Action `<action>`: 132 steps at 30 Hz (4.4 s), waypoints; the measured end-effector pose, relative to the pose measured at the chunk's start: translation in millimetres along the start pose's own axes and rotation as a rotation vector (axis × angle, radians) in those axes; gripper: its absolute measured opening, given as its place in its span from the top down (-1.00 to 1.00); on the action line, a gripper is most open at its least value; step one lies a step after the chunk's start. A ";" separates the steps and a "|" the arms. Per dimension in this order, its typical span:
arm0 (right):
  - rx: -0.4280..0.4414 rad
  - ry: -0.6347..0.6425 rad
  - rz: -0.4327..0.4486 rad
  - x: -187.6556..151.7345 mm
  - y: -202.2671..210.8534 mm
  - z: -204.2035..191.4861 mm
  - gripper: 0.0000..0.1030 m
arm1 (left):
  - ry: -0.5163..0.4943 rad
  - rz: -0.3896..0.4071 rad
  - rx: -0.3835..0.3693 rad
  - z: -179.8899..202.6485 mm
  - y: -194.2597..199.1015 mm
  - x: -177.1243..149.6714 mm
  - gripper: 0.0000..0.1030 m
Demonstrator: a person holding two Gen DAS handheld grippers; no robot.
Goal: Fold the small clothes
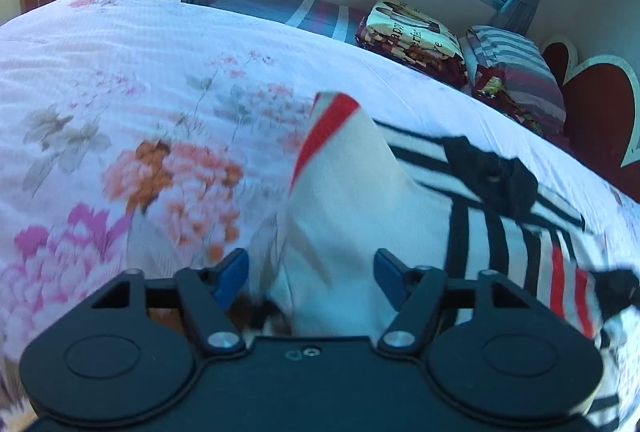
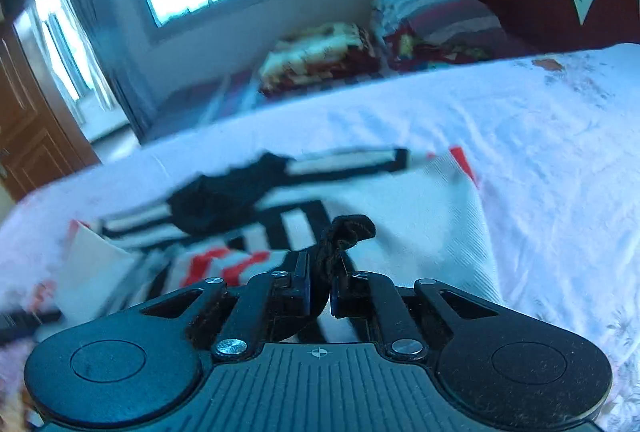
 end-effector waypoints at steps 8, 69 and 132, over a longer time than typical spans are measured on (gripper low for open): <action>0.027 -0.066 -0.050 -8.0 -14.9 12.9 0.83 | 0.004 0.012 0.020 -1.3 -41.5 32.7 -0.07; 0.015 -0.035 -0.012 8.3 -15.0 20.7 -0.11 | 0.007 0.121 0.032 13.9 -8.0 37.1 0.31; 0.170 0.370 -0.153 -143.9 104.8 -6.0 0.38 | -0.249 -0.011 0.107 63.2 115.9 -182.7 0.08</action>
Point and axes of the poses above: each gripper's, at about its wrist camera, not at the fingertips, and y roughly against the way its jaws point, z to its right, x to its top, the point moved 6 cm from there along -y, roughly the way its jaws point, and after that the axes turned 3 degrees about -z, right-handed, at the moved point
